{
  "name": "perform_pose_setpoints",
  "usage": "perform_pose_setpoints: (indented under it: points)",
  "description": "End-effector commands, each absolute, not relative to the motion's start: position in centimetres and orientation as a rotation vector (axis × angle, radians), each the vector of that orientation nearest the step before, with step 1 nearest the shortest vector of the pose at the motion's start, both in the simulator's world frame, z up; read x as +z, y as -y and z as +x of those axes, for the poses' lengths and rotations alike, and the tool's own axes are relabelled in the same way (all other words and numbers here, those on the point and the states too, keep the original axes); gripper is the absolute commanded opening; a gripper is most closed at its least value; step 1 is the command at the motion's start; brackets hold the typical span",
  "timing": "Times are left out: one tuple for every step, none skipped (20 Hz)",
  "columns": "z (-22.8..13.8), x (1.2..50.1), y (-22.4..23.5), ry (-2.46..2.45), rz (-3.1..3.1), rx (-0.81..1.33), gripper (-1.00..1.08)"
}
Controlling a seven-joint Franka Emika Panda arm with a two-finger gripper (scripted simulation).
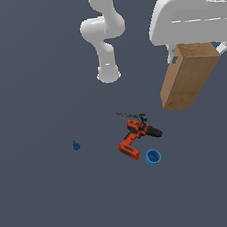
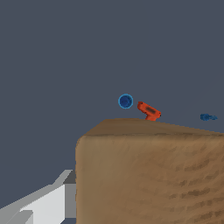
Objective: Pick up a designated object from a clutter of objects.
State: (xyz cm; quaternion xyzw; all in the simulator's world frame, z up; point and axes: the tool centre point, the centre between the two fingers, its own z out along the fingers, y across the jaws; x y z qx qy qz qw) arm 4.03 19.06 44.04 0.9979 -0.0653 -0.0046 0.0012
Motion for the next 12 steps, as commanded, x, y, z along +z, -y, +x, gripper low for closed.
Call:
perform_pose_setpoints:
  points:
    - [4.4,45.2,-19.5,0.206,3.135,0.000,-1.00]
    - [4.6,45.4,-19.7,0.206,3.135,0.000,-1.00]
    - [4.7,45.6,-19.8,0.206,3.135,0.000,-1.00]
    - [4.8,45.8,-19.9,0.206,3.135,0.000,-1.00]
    - [4.9,45.9,-20.0,0.206,3.135,0.000,-1.00]
    - [4.9,46.0,-20.1,0.206,3.135,0.000,-1.00]
    - [5.0,46.1,-20.1,0.206,3.135,0.000,-1.00]
    - [5.0,46.2,-20.2,0.206,3.135,0.000,-1.00]
    - [5.1,46.3,-20.2,0.206,3.135,0.000,-1.00]
    - [5.1,46.3,-20.2,0.206,3.135,0.000,-1.00]
    - [5.1,46.3,-20.3,0.206,3.135,0.000,-1.00]
    - [5.1,46.3,-20.3,0.206,3.135,0.000,-1.00]
